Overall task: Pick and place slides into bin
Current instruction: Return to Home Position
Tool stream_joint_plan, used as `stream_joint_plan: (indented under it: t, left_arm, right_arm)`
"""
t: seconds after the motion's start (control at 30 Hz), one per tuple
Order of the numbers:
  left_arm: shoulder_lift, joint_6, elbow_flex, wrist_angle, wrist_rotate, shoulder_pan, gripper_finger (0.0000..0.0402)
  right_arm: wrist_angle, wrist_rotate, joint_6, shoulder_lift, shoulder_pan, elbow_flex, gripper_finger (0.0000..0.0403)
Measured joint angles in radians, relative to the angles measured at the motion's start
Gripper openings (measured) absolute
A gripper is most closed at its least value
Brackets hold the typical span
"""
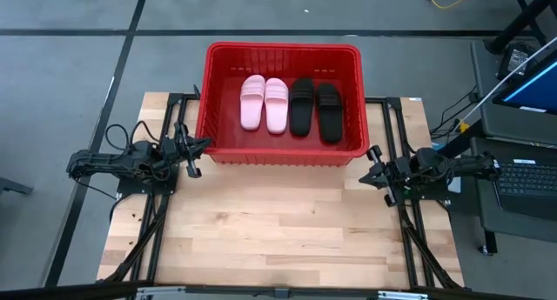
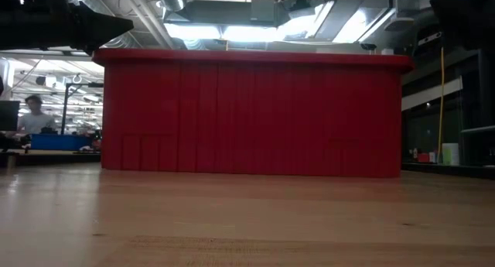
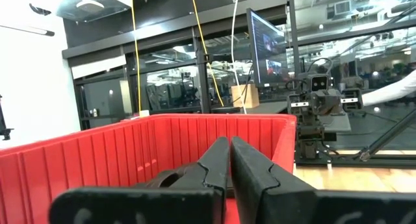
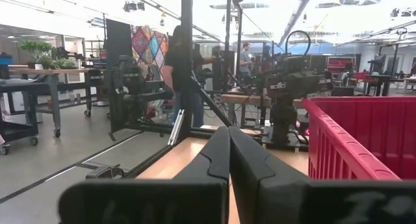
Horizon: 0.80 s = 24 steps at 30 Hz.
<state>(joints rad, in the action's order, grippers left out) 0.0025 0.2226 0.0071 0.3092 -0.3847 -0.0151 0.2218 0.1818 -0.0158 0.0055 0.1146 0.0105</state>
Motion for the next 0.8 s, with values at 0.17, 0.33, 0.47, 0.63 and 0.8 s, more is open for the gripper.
stream_joint_plan:
  t: [0.17, 0.33, 0.47, 0.63, 0.8]
  left_arm:
    - [0.000, 0.000, 0.000, 0.000, 0.000, 0.000, 0.0010]
    - [0.000, 0.000, 0.000, 0.000, 0.000, 0.000, 0.0009]
    - [0.000, 0.000, 0.000, 0.000, 0.000, 0.000, 0.0013]
    - [0.000, 0.000, 0.000, 0.000, 0.000, 0.000, 0.0009]
    - [0.000, 0.000, 0.000, 0.000, 0.000, 0.000, 0.0006]
  right_arm:
    - [0.000, -0.001, 0.000, 0.000, 0.000, 0.000, 0.0007]
    - [-0.001, -0.002, 0.000, 0.000, 0.000, 0.000, 0.0007]
    - [-0.002, -0.003, 0.000, 0.000, 0.000, 0.000, 0.0007]
    - [-0.002, -0.003, 0.000, 0.000, 0.000, 0.000, 0.0007]
    - [-0.002, -0.004, 0.000, 0.000, 0.000, 0.000, 0.0007]
